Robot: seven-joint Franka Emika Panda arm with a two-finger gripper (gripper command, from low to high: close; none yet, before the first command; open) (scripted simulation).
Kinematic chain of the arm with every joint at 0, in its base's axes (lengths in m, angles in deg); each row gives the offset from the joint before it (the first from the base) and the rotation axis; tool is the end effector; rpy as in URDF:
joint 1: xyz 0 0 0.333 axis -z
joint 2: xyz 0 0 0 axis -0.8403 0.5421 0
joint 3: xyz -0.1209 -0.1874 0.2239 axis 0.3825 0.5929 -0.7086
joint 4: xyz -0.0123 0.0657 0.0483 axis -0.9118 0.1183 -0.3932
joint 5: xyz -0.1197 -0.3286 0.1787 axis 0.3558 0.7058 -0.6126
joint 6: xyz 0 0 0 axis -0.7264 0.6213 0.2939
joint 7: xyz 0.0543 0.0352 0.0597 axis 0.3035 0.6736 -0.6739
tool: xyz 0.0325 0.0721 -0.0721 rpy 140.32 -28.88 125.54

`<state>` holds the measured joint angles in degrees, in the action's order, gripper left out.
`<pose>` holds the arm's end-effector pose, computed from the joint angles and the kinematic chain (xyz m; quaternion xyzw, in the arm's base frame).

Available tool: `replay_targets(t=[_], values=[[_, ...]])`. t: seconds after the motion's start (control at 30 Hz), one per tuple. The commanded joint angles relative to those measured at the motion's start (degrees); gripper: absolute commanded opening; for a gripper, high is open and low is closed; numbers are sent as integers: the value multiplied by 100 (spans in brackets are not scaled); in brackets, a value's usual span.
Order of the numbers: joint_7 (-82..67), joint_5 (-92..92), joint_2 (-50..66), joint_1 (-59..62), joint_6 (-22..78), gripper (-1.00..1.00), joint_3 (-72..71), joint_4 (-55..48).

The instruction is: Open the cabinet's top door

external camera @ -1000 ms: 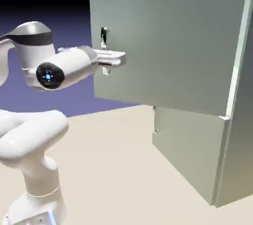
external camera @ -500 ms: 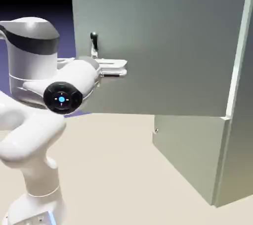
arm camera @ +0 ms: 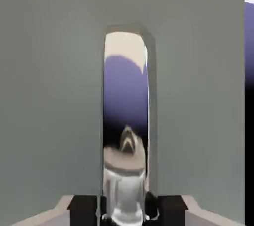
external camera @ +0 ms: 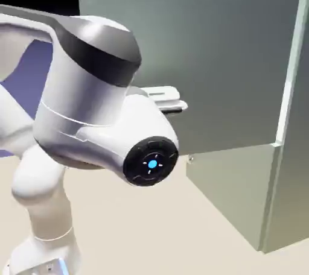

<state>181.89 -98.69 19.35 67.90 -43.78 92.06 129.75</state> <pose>0.1502 -0.3055 0.5676 -0.2374 0.6662 0.6387 0.3029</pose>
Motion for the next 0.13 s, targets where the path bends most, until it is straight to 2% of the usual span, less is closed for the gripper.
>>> replay_targets(t=[0.0, 0.1], values=[[-120, 44, 174, -191, 164, -100, 208, -181], [-463, 141, 638, -751, 582, -100, 829, -645]])
